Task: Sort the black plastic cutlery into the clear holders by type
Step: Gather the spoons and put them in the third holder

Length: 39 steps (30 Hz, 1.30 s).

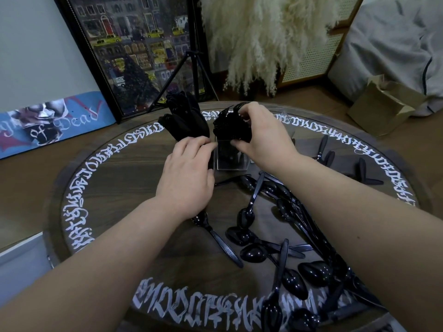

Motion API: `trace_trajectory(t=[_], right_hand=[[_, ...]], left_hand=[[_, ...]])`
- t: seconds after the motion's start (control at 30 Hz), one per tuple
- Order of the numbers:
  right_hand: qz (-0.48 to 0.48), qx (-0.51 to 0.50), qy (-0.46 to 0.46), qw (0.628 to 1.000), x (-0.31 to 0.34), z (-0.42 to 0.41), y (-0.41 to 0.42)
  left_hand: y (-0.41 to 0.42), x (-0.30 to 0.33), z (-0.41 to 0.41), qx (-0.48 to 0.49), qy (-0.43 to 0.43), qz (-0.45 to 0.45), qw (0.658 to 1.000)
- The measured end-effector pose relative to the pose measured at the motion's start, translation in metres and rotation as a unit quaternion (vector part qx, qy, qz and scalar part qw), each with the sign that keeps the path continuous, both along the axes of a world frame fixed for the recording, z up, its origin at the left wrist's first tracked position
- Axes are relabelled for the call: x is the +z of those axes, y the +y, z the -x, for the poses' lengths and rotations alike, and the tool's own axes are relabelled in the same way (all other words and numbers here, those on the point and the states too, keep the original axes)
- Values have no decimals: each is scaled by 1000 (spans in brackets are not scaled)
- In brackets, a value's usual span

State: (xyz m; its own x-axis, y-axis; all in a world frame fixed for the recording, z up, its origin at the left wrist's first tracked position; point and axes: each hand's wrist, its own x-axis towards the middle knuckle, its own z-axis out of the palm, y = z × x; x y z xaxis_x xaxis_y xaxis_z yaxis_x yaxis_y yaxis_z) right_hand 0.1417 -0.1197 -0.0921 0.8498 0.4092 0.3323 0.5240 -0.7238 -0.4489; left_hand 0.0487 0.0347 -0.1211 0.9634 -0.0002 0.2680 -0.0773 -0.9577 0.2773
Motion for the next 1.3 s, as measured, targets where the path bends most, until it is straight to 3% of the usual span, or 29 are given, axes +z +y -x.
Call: trace_trajectory(t=[0.17,0.37,0.5,0.73,1.07,1.3], right_hand=[[38,3,45,998,9,-6,2],[138,-41,3,990,13,-10,-6],[111,1,64,992,10,-11,-5],[112,34,-32,993,3,-5,-4],[128,30,-6,991,3,2,-11],[77,0,-11,997,10,58,-73]], left_hand=[[2,0,0,-6,2,-5,1000],[1,-1,0,-6,0,-2,1000],[1,-1,0,-9,4,-4,1000],[0,-2,-1,-12,4,-8,1000],[2,-2,4,-26,-8,-6,1000],[-6,-1,38,-51,9,-4,999]])
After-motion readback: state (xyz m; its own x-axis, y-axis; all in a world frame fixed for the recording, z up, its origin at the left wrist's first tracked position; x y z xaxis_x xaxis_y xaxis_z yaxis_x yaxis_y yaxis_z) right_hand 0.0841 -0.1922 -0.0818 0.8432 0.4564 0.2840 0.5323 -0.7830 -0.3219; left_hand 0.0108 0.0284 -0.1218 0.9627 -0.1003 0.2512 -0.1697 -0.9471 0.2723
